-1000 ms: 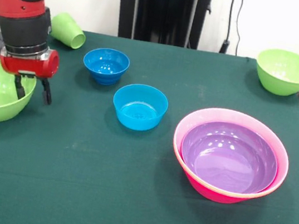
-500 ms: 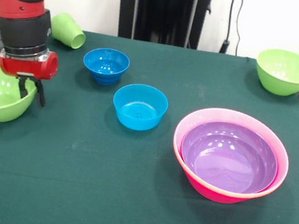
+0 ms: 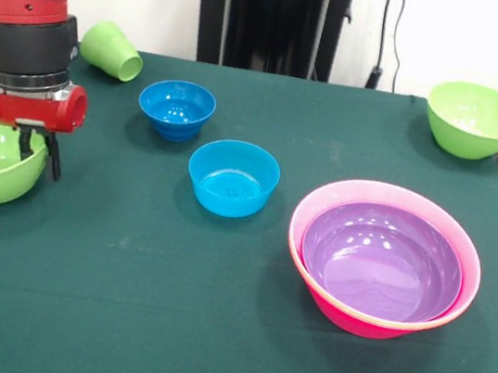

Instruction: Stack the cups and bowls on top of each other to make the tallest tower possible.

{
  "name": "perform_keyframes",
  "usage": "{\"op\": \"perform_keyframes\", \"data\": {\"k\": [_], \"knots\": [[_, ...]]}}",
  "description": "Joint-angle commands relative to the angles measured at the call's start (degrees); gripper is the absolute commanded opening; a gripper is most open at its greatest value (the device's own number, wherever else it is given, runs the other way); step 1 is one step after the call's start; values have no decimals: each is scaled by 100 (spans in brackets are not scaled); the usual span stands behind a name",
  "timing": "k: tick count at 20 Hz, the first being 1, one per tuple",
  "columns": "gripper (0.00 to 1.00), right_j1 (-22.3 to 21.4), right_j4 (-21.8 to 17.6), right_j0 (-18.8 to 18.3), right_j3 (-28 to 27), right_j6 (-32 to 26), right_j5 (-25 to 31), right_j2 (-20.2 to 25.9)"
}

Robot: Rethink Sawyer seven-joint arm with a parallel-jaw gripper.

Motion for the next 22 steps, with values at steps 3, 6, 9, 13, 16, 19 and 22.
{"op": "perform_keyframes", "data": {"k": [3,6,9,13,16,19,22], "knots": [[0,76,38,346,300,429,-104,-323],[0,-848,138,538,954,894,-130,-485],[0,-1417,306,673,1347,1133,-50,-591],[0,-1864,564,843,1658,1300,10,-767],[0,-2060,714,954,1835,1399,-61,-901],[0,-2238,841,1060,1942,1440,-59,-1018],[0,-2494,961,1199,2090,1556,-91,-1134]]}}
